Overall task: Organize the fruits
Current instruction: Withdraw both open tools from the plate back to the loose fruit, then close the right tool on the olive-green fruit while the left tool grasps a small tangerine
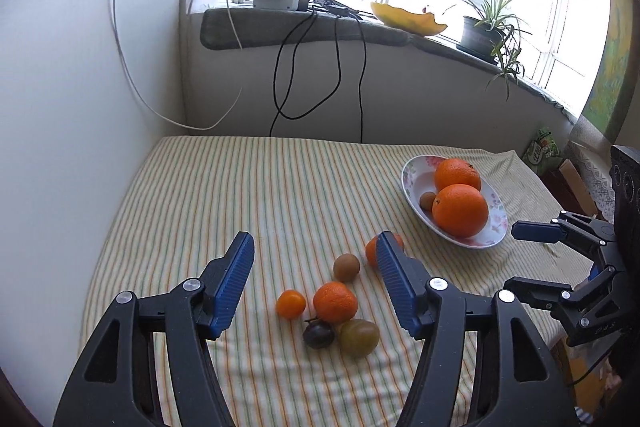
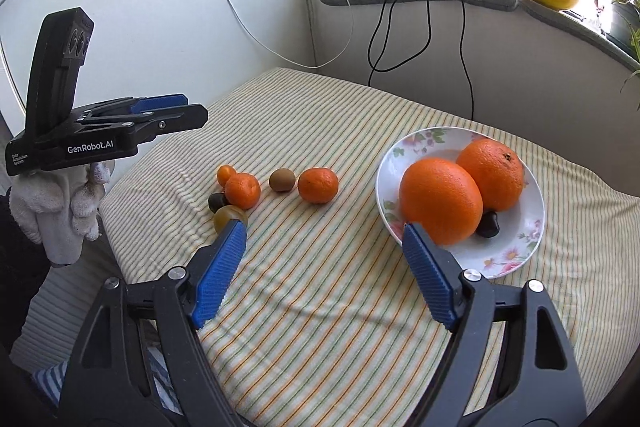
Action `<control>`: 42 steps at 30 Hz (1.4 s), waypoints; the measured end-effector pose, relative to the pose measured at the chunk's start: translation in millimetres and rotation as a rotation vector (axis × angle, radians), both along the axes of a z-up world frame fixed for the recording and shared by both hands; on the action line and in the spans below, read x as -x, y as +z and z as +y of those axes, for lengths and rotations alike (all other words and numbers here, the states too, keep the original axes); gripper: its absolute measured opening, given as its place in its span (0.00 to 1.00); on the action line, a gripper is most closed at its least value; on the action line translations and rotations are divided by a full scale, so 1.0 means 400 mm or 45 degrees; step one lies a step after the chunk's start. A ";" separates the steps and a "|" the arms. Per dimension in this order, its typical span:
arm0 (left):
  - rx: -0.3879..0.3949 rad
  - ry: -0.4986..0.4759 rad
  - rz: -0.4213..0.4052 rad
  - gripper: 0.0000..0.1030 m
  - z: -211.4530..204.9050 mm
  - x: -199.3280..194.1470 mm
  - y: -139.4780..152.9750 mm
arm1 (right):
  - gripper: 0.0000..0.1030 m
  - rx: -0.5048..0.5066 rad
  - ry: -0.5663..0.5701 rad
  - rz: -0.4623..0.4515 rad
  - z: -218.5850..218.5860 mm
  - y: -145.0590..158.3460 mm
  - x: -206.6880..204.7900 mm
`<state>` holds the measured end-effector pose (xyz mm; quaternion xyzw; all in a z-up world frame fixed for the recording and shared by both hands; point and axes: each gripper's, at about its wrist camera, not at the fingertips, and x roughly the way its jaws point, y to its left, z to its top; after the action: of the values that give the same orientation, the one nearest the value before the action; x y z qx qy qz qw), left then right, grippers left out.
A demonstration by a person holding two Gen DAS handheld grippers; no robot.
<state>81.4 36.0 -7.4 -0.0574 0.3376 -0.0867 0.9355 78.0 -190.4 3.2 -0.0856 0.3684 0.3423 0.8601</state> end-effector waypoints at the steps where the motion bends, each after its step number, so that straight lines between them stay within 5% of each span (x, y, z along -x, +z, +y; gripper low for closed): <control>1: 0.013 0.007 0.007 0.60 0.013 0.004 -0.007 | 0.80 -0.005 0.017 0.004 0.010 -0.002 0.003; 6: 0.046 0.019 0.045 0.46 0.054 0.019 -0.048 | 0.80 0.007 0.083 -0.003 0.069 -0.021 0.026; 14: 0.092 0.010 0.115 0.39 0.083 0.024 -0.108 | 0.80 0.060 0.185 0.008 0.159 -0.061 0.048; 21: 0.184 -0.012 0.169 0.30 0.102 0.006 -0.151 | 0.61 0.089 0.241 0.069 0.223 -0.102 0.041; 26: 0.213 -0.036 0.193 0.28 0.099 -0.004 -0.169 | 0.52 0.102 0.254 0.116 0.250 -0.132 0.027; 42: 0.228 -0.088 0.221 0.26 0.076 -0.034 -0.180 | 0.47 0.084 0.229 0.214 0.281 -0.184 -0.051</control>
<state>94.8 66.5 -79.4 -0.1362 0.4102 -0.1434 0.8903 98.5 -78.0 -70.5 -0.1174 0.4411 0.4116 0.7888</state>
